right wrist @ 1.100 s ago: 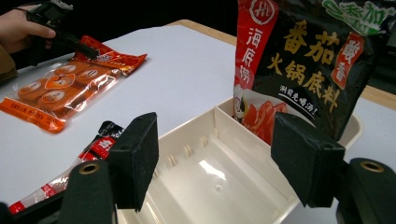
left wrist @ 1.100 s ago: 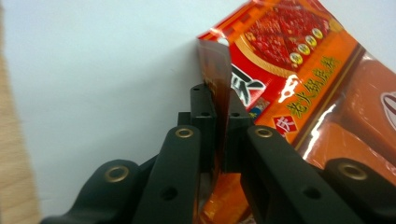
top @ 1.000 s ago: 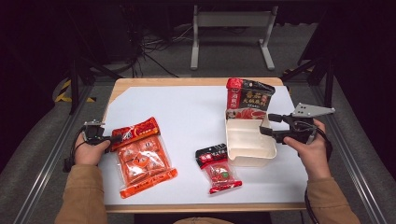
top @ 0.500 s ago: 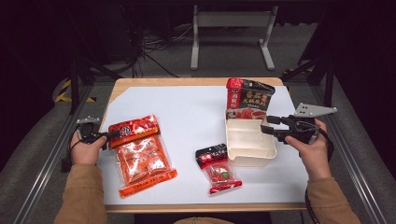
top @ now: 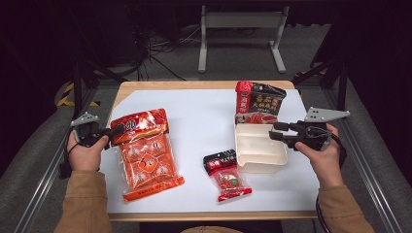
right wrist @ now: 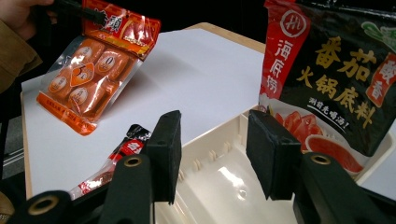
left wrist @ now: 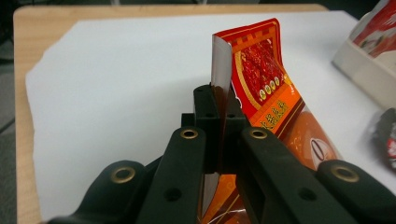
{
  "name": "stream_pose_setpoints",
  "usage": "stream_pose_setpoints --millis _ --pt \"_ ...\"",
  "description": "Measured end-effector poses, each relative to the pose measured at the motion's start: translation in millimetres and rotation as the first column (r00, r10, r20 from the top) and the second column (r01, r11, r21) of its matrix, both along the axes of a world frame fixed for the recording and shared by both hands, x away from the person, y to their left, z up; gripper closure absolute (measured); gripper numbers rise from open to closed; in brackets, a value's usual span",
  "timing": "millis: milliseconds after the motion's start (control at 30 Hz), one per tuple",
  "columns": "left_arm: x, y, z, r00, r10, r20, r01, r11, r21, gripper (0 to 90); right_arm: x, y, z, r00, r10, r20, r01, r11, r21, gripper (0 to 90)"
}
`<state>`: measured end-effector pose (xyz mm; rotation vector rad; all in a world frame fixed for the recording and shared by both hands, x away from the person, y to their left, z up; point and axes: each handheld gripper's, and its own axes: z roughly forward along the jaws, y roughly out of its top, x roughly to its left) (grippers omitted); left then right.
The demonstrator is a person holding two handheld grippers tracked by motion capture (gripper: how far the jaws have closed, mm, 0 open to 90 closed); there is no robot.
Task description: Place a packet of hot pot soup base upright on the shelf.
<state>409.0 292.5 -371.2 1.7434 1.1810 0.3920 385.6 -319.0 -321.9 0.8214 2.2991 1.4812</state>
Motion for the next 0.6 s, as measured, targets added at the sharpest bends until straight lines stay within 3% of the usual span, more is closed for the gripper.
stream_pose_setpoints --millis 100,300,400,600 --pt "-6.6 -5.4 13.3 0.9988 -0.019 0.044 0.019 0.9998 -0.008 90.0 -2.0 2.9 3.7 0.9999 0.008 0.007 -0.008 1.0 0.003 55.4" --pt "-17.4 -18.4 33.3 0.9923 -0.052 0.112 0.051 0.9986 0.016 90.0 -2.5 10.9 6.2 0.9995 0.03 0.011 -0.03 1.0 -0.005 55.4" --pt "-20.8 -21.7 38.9 0.9901 -0.063 0.125 0.061 0.998 0.018 90.0 -2.6 13.2 7.4 0.9992 0.039 0.01 -0.039 0.999 -0.003 55.4" --pt "-33.5 -32.2 56.7 0.9772 -0.095 0.19 0.092 0.9955 0.023 90.0 -3.3 20.7 13.1 0.9981 0.057 0.022 -0.057 0.998 -0.004 55.4"
